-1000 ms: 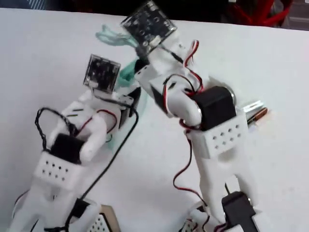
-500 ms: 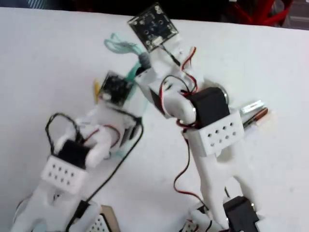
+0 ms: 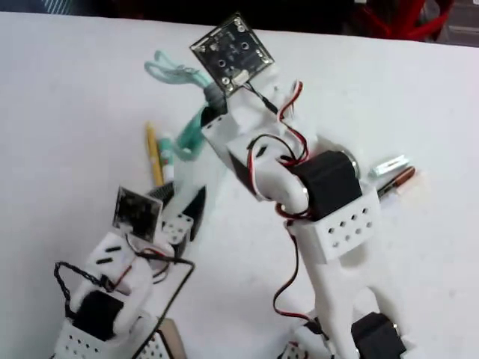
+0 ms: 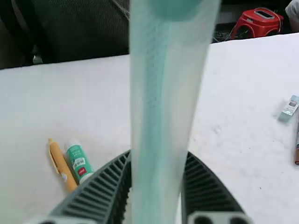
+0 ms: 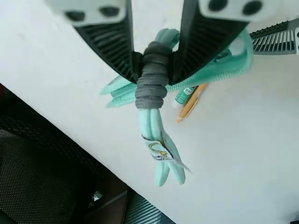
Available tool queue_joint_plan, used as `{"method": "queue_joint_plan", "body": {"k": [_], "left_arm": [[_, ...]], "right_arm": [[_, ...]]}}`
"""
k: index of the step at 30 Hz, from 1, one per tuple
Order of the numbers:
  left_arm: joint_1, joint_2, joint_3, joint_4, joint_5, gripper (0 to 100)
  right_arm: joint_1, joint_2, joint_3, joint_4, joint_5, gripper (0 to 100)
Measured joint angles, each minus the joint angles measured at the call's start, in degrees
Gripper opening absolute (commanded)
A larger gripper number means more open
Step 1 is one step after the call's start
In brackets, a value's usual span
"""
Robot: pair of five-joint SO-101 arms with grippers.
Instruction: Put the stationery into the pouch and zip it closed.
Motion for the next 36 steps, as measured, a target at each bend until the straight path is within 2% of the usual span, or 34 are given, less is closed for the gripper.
{"method": "queue_joint_plan", "body": {"k": [16, 21, 25, 27, 36], "left_arm": [[2.9, 2.2, 3.1, -5.5, -1.3, 10], [4.5, 2.2, 2.7, -4.7, -1.7, 28], [4.6, 3.2, -2.7, 4.3, 2.5, 27], [4.6, 2.5, -4.7, 6.2, 3.2, 26], [4.5, 3.2, -5.1, 1.4, 3.7, 25]], "right_arm": [[-3.7, 0.0, 0.2, -1.5, 0.1, 1.9], [-3.9, -0.1, 4.1, -5.3, 0.1, 1.9], [-4.3, -0.1, 4.8, -5.8, 0.2, 1.9], [-4.3, -0.2, 4.8, -5.8, 0.2, 1.9], [-7.8, -0.2, 6.2, -5.9, 0.2, 1.9]]}}
